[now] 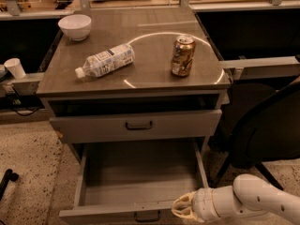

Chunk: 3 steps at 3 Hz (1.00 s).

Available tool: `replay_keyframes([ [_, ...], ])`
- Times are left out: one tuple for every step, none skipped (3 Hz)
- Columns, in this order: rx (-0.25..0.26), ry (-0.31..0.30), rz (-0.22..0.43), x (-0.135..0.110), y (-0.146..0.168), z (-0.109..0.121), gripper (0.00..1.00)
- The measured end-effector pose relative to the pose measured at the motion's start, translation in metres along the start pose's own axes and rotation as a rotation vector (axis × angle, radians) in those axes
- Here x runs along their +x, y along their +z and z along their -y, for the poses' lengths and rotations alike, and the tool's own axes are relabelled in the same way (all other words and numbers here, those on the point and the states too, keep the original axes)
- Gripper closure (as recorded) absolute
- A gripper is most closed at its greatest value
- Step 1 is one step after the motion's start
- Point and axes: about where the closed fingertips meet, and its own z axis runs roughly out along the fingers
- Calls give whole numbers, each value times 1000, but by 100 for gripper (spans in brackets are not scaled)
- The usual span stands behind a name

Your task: Close middle drawer

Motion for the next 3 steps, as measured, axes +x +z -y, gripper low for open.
replay_keyframes([
  [-14, -3, -25, 17, 12, -8, 100],
  [-2, -12, -28, 31, 22, -13, 100],
  [28, -26, -26, 38, 27, -15, 100],
])
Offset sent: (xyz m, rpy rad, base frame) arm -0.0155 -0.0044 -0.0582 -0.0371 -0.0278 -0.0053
